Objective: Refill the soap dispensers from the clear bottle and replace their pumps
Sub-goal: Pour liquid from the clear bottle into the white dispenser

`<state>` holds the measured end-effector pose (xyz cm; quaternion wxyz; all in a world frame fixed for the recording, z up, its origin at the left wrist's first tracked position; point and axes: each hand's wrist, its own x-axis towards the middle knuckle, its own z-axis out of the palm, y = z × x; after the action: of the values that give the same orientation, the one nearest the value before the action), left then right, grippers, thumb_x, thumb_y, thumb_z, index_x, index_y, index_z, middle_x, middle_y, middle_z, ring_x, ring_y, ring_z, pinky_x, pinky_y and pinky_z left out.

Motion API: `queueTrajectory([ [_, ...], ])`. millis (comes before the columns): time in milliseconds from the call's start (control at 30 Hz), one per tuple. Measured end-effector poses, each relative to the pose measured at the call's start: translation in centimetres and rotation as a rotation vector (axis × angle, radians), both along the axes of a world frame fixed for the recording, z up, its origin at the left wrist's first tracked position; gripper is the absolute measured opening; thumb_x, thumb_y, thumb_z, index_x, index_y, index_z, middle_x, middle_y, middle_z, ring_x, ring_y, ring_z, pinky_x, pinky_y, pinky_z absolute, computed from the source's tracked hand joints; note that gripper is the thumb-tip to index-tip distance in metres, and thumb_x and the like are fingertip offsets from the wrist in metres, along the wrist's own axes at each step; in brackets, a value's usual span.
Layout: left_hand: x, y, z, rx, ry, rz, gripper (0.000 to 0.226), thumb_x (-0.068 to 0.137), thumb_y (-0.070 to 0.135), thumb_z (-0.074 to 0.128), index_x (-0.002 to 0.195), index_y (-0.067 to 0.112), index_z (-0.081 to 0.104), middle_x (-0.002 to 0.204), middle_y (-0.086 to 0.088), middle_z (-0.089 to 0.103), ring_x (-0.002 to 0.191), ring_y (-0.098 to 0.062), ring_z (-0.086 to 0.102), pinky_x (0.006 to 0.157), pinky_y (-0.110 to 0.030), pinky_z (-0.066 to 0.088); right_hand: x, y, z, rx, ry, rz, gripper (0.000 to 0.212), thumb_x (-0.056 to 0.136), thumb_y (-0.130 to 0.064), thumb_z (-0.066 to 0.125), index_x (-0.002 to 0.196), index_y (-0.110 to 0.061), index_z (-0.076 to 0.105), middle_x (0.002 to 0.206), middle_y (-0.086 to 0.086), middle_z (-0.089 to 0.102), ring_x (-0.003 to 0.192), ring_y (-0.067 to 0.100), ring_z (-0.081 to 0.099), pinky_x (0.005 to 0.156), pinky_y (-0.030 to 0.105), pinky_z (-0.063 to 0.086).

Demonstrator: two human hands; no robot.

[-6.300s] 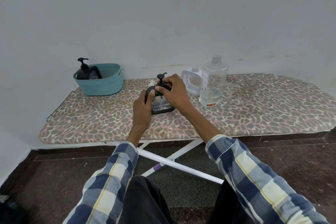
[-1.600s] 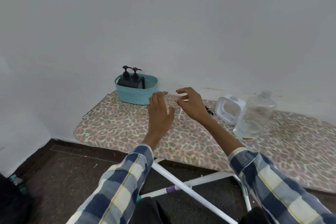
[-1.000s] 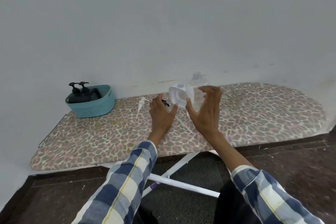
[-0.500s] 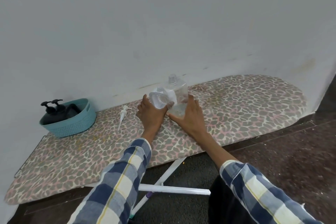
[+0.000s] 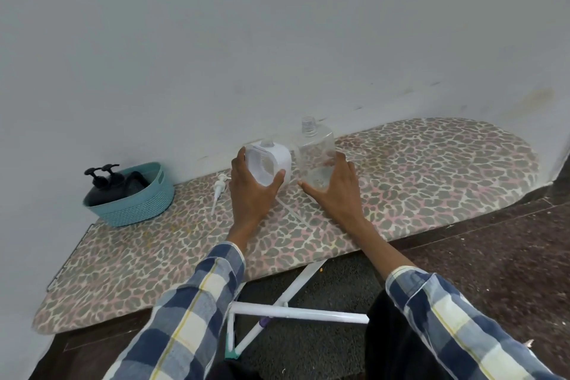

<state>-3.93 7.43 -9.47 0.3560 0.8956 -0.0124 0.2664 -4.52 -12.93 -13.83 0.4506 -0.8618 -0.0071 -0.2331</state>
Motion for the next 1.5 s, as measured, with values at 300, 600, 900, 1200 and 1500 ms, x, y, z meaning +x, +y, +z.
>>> queueTrajectory([
  [300, -4.1, 6.9, -1.7, -0.281, 0.128, -0.055, 0.096, 0.091, 0.052, 0.067, 0.17, 0.028, 0.018, 0.172, -0.006, 0.029, 0.15, -0.035, 0.044, 0.114, -0.065, 0.048, -0.6, 0.8, 0.0, 0.014, -0.095, 0.058, 0.099, 0.08, -0.061, 0.085, 0.152, -0.016, 0.034, 0.138, 0.006, 0.053, 0.125, 0.023, 0.044, 0.105, 0.046, 0.045],
  [600, -4.2, 7.1, -2.2, -0.264, 0.145, -0.115, 0.099, 0.098, 0.029, 0.08, 0.172, 0.027, 0.015, 0.174, -0.002, 0.024, 0.156, -0.031, 0.035, 0.119, -0.064, 0.044, 0.3, 1.7, 1.5, -0.127, -0.111, 0.05, 0.094, 0.082, -0.045, 0.086, 0.155, -0.026, 0.03, 0.147, 0.008, 0.041, 0.133, 0.032, 0.045, 0.114, 0.053, 0.044],
  [900, -4.2, 7.3, -2.6, -0.184, 0.142, -0.105, 0.116, 0.08, 0.049, 0.087, 0.168, 0.033, 0.013, 0.169, -0.002, 0.034, 0.15, -0.029, 0.042, 0.116, -0.059, 0.048, 0.9, 2.5, 1.1, -0.199, -0.152, 0.06, 0.093, 0.08, -0.039, 0.088, 0.153, -0.025, 0.032, 0.146, 0.01, 0.039, 0.132, 0.034, 0.042, 0.108, 0.053, 0.047],
  [1200, -4.4, 7.5, -2.9, -0.23, 0.163, -0.104, 0.119, 0.071, 0.062, 0.094, 0.162, 0.039, 0.021, 0.159, 0.004, 0.046, 0.142, -0.025, 0.053, 0.107, -0.055, 0.058, 0.4, 2.7, 1.6, -0.335, -0.165, 0.048, 0.098, 0.077, -0.04, 0.093, 0.153, -0.026, 0.031, 0.147, 0.011, 0.043, 0.131, 0.031, 0.044, 0.103, 0.056, 0.052],
  [1500, -4.5, 7.5, -2.9, -0.123, 0.12, -0.099, 0.125, 0.073, 0.054, 0.082, 0.171, 0.038, 0.006, 0.164, 0.004, 0.031, 0.15, -0.025, 0.035, 0.119, -0.056, 0.044, 0.2, 2.9, 1.7, -0.453, -0.121, 0.044, 0.103, 0.078, -0.036, 0.093, 0.161, -0.026, 0.034, 0.154, 0.006, 0.039, 0.138, 0.031, 0.041, 0.108, 0.058, 0.048],
])
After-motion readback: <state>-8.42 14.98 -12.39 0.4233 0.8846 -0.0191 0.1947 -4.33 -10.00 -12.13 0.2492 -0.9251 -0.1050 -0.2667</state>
